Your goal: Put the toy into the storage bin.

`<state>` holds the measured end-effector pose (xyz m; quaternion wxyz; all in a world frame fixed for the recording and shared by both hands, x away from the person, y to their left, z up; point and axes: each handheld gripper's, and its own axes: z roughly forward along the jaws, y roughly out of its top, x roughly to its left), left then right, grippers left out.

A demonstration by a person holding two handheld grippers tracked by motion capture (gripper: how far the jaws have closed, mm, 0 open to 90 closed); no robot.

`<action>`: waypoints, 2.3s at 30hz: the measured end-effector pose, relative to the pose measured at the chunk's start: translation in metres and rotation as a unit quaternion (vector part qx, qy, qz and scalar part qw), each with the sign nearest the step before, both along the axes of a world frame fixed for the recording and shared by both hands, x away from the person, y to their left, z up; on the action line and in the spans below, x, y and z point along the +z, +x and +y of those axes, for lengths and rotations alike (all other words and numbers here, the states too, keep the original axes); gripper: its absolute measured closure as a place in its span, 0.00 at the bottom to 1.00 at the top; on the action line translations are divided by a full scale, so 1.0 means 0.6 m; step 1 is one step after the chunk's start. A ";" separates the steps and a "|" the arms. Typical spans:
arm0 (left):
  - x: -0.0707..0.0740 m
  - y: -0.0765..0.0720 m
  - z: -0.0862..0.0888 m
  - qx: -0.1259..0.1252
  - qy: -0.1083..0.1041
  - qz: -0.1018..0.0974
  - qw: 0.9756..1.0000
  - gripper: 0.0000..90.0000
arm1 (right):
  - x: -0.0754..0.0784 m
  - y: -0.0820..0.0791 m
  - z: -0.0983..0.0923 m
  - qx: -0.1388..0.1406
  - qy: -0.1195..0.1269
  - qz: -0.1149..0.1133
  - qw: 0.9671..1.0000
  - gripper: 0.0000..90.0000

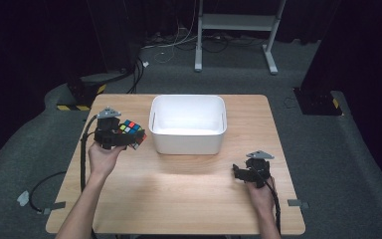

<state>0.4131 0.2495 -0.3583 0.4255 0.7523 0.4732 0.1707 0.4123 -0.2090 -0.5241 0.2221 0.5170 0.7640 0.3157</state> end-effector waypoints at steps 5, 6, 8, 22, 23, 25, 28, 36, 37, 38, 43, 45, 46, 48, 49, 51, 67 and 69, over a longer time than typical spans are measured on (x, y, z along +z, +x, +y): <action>0.011 0.008 -0.006 -0.010 0.001 0.000 1.000 0.37 | 0.000 0.000 0.000 0.000 0.000 0.000 1.000 0.19; 0.014 0.010 -0.007 -0.011 0.001 -0.001 1.000 0.37 | 0.000 0.000 0.000 0.000 0.000 0.000 1.000 0.19; 0.018 0.014 -0.010 -0.015 0.000 -0.002 1.000 0.37 | 0.000 0.000 0.000 0.000 0.000 0.000 1.000 0.19; 0.036 0.034 -0.030 -0.033 -0.004 -0.007 0.999 0.37 | 0.000 0.000 0.000 0.000 0.001 0.001 1.000 0.19; 0.037 0.035 -0.030 -0.034 -0.005 -0.008 0.999 0.37 | 0.000 0.000 0.000 0.000 0.001 0.001 1.000 0.19; 0.038 0.037 -0.033 -0.036 -0.007 -0.007 0.999 0.37 | 0.000 0.000 0.000 0.000 0.001 0.000 1.000 0.19; 0.041 0.041 -0.038 -0.039 -0.004 -0.008 0.999 0.37 | 0.000 0.000 0.000 0.000 0.001 0.000 1.000 0.19; 0.049 0.052 -0.050 -0.047 -0.009 -0.010 0.999 0.37 | 0.000 0.000 0.000 0.001 0.001 0.000 1.000 0.19; 0.050 0.053 -0.052 -0.050 -0.010 -0.011 0.999 0.37 | 0.000 0.000 0.000 0.001 0.001 0.001 1.000 0.19; 0.051 0.054 -0.055 -0.052 -0.008 -0.012 0.999 0.37 | 0.000 0.000 0.000 0.001 0.001 0.000 1.000 0.19; 0.061 0.061 -0.068 -0.059 -0.007 -0.015 0.998 0.37 | 0.000 0.000 0.000 0.001 0.001 0.000 1.000 0.19; 0.064 0.064 -0.073 -0.061 -0.005 -0.017 0.998 0.37 | 0.000 0.000 0.000 0.001 0.001 0.000 1.000 0.19; 0.066 0.066 -0.075 -0.062 -0.006 -0.017 0.998 0.38 | 0.000 0.000 0.000 0.001 0.001 0.001 1.000 0.19; 0.068 0.069 -0.081 -0.065 -0.005 -0.019 0.998 0.37 | 0.000 0.000 0.000 0.001 0.001 0.000 1.000 0.19; 0.069 0.071 -0.085 -0.066 -0.003 -0.019 0.998 0.37 | 0.000 0.000 0.000 0.001 0.001 0.001 1.000 0.19; 0.071 0.073 -0.091 -0.068 -0.005 -0.021 0.997 0.38 | 0.000 0.000 0.000 0.001 0.001 0.000 1.000 0.19; 0.080 0.105 -0.115 -0.073 -0.017 -0.017 0.997 0.37 | 0.000 0.000 0.000 0.001 0.001 0.001 1.000 0.19; 0.081 0.108 -0.119 -0.074 -0.016 -0.017 0.997 0.38 | 0.000 0.000 0.000 0.001 0.001 0.001 1.000 0.19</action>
